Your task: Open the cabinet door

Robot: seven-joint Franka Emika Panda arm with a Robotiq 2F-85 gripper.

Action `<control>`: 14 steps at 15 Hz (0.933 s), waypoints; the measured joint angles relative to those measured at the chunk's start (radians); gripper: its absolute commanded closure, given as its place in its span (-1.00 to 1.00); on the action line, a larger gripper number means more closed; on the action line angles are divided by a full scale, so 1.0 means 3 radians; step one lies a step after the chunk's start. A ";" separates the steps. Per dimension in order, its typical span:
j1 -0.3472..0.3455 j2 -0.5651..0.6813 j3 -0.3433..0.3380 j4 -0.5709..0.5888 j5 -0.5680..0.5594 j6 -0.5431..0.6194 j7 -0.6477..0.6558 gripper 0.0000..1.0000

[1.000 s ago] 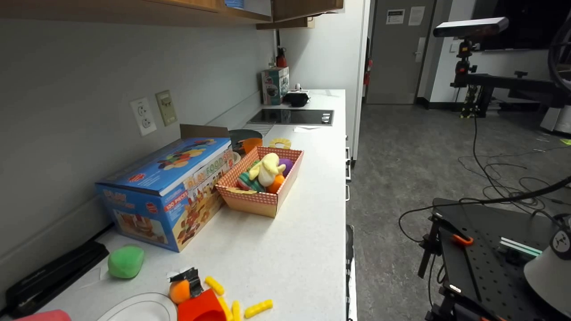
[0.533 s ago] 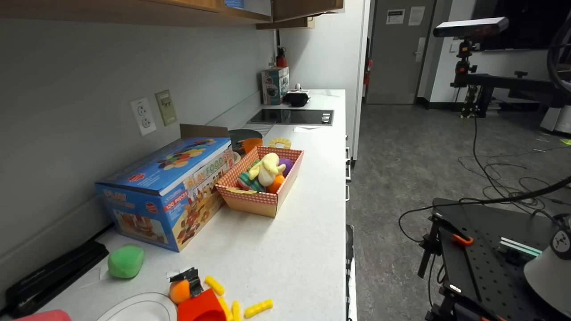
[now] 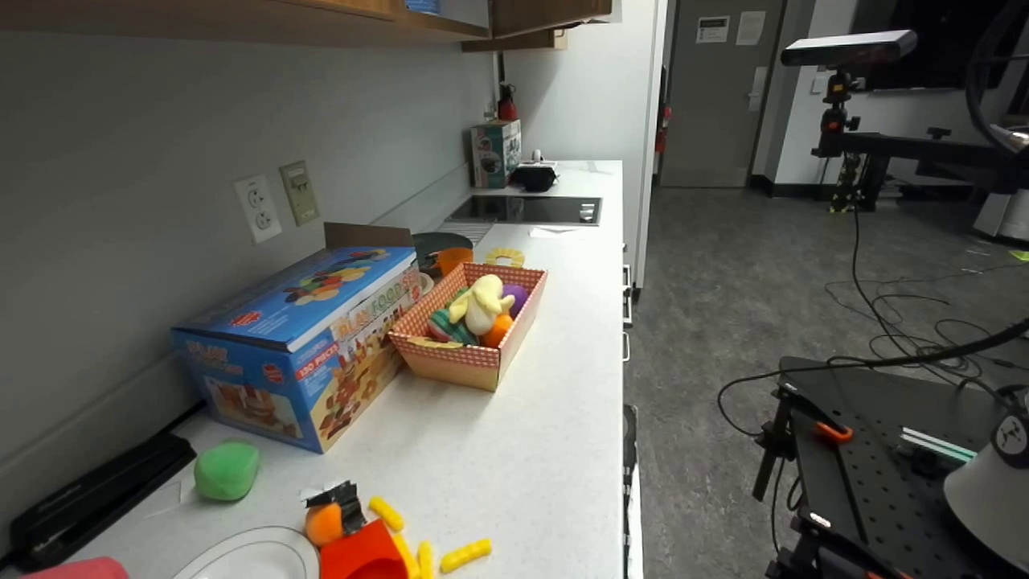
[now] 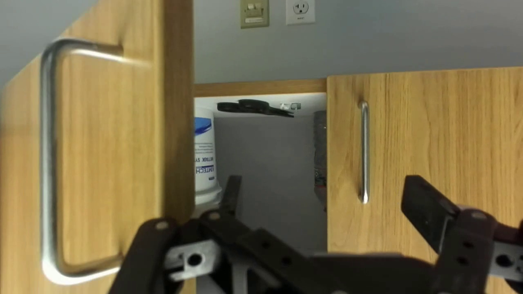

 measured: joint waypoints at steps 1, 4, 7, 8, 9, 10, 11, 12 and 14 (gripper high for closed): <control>0.0001 0.0022 0.0007 0.0026 -0.0042 0.0028 0.0008 -1.00; -0.0096 0.0040 0.0062 0.0035 -0.0210 0.0081 0.0062 -1.00; -0.0369 -0.0018 0.0196 0.0020 -0.0405 0.0087 0.0127 -1.00; -0.0456 -0.0066 0.0212 0.0014 -0.0471 0.0087 0.0127 -1.00; -0.0549 -0.0133 0.0208 0.0009 -0.0539 0.0082 0.0123 -1.00; -0.0659 -0.0210 0.0184 0.0009 -0.0608 0.0074 0.0113 -1.00; -0.0777 -0.0280 0.0137 0.0014 -0.0671 0.0072 0.0098 -1.00; -0.0911 -0.0326 0.0064 0.0038 -0.0730 0.0071 0.0066 -1.00; -0.1185 -0.0363 -0.0117 0.0128 -0.0817 0.0071 -0.0020 -1.00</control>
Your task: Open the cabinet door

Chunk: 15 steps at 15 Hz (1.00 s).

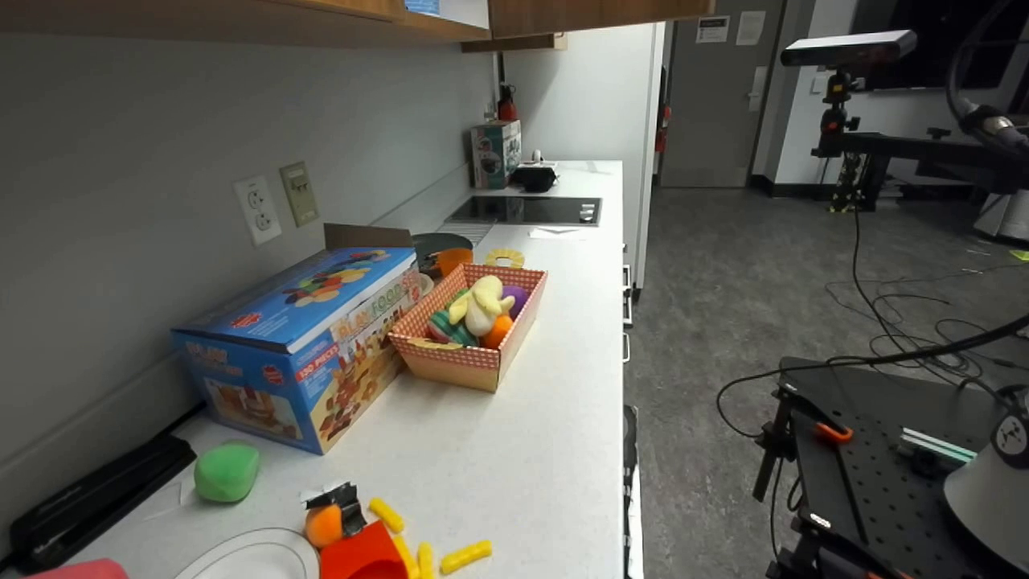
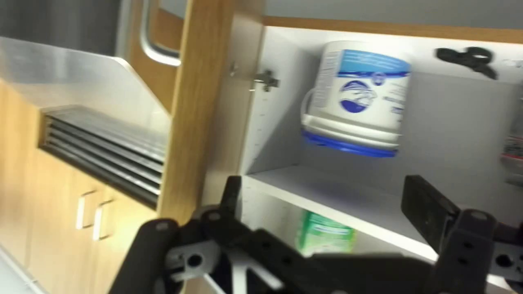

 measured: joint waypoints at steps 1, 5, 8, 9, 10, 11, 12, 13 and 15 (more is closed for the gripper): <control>-0.0139 -0.0006 -0.0092 0.0059 -0.0037 0.0000 -0.0037 -1.00; -0.0740 0.0038 -0.0250 0.0257 -0.0156 0.0021 -0.0067 -1.00; -0.1272 0.0167 -0.0089 0.0340 -0.0202 0.0131 0.0011 -1.00; -0.1377 0.0195 -0.0019 0.0356 -0.0202 0.0131 0.0040 -1.00; -0.1415 0.0207 0.0044 0.0369 -0.0202 0.0117 0.0065 -1.00; -0.1387 0.0202 0.0088 0.0378 -0.0200 0.0085 0.0086 -1.00; -0.1309 0.0184 0.0114 0.0387 -0.0190 0.0025 0.0106 -1.00; -0.1180 0.0155 0.0119 0.0398 -0.0171 -0.0054 0.0117 -1.00; -0.0812 0.0067 0.0091 0.0436 -0.0105 -0.0240 0.0126 -1.00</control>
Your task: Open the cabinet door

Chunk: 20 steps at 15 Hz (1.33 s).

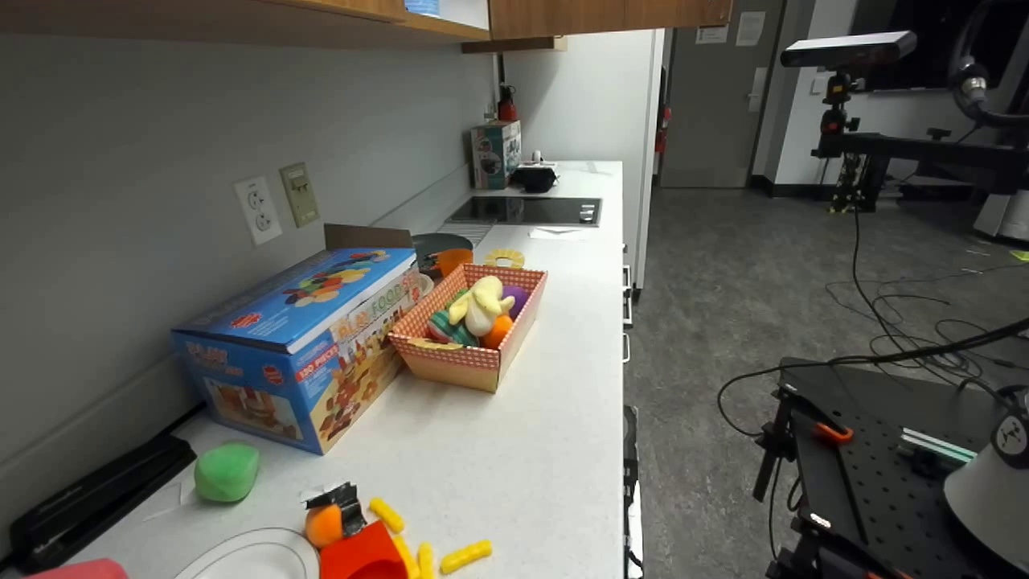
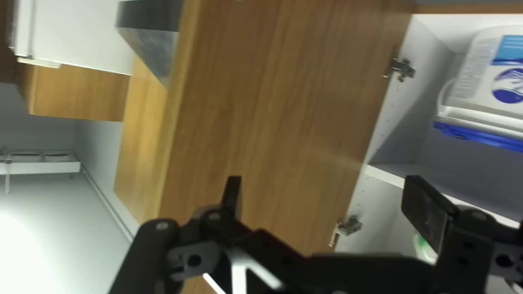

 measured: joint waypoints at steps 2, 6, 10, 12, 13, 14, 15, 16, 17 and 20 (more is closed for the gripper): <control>0.0392 -0.0082 -0.0070 0.0059 0.0086 -0.0175 -0.0002 -1.00; 0.1125 -0.0178 -0.0318 0.0163 0.0289 -0.0417 -0.0027 -1.00; 0.1472 -0.0259 -0.0423 0.0232 0.0396 -0.0646 -0.0029 -1.00; 0.1490 -0.0276 -0.0424 0.0252 0.0399 -0.0725 -0.0029 -1.00; 0.1488 -0.0274 -0.0424 0.0245 0.0399 -0.0723 -0.0029 -1.00; 0.1488 -0.0269 -0.0424 0.0240 0.0399 -0.0723 -0.0029 -1.00; 0.1488 -0.0263 -0.0424 0.0238 0.0399 -0.0722 -0.0029 -1.00; 0.1488 -0.0262 -0.0424 0.0237 0.0399 -0.0722 -0.0029 -1.00; 0.1488 -0.0262 -0.0424 0.0237 0.0399 -0.0722 -0.0029 -1.00; 0.1488 -0.0262 -0.0424 0.0237 0.0399 -0.0722 -0.0029 -1.00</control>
